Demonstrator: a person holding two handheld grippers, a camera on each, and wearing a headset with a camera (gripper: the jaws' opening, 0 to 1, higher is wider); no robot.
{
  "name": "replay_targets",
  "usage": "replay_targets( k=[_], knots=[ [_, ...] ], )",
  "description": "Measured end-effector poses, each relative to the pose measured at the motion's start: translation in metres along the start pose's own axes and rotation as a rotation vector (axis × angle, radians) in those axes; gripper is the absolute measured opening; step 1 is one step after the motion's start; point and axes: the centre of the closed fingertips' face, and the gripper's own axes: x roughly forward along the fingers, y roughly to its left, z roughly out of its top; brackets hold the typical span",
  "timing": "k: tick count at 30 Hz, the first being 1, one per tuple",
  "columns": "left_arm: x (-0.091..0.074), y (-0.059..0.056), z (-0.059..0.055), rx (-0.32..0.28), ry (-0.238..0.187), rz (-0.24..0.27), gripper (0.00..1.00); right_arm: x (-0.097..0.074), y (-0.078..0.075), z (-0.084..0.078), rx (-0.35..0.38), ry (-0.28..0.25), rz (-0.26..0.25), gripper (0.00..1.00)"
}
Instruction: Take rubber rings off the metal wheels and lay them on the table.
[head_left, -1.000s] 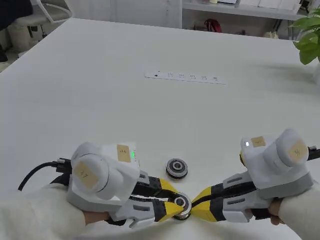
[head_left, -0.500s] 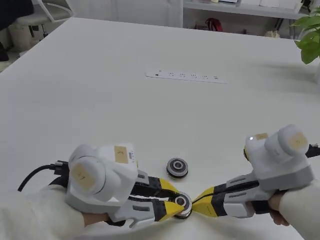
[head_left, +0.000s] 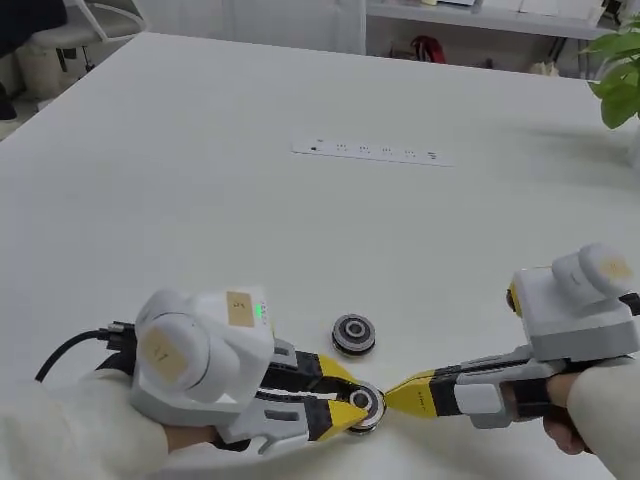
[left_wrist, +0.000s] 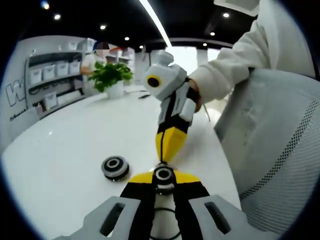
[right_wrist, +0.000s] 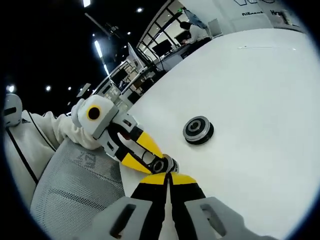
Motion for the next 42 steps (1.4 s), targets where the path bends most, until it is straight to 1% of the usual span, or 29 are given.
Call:
replay_targets(
  k=[12,18,26,30,39,42],
  knots=[
    [-0.001,0.000,0.000,-0.009,-0.011,0.001,0.14,0.002,0.011,0.001,0.035,-0.012,0.015,0.00],
    [0.000,-0.001,0.000,0.013,-0.006,0.001,0.14,0.003,0.012,0.000,0.044,-0.003,0.016,0.00],
    [0.000,-0.001,-0.001,0.024,0.001,0.002,0.14,0.003,0.013,0.002,0.047,-0.008,0.022,0.00],
    [0.000,-0.001,-0.001,0.025,0.002,0.004,0.14,0.004,0.014,0.003,0.059,-0.013,0.029,0.00],
    [0.000,-0.001,-0.001,0.025,0.003,0.003,0.14,0.005,0.018,0.004,0.061,-0.014,0.043,0.00],
    [0.000,-0.001,-0.001,0.026,0.002,0.003,0.14,0.006,0.020,0.005,0.062,-0.019,0.058,0.00]
  ],
)
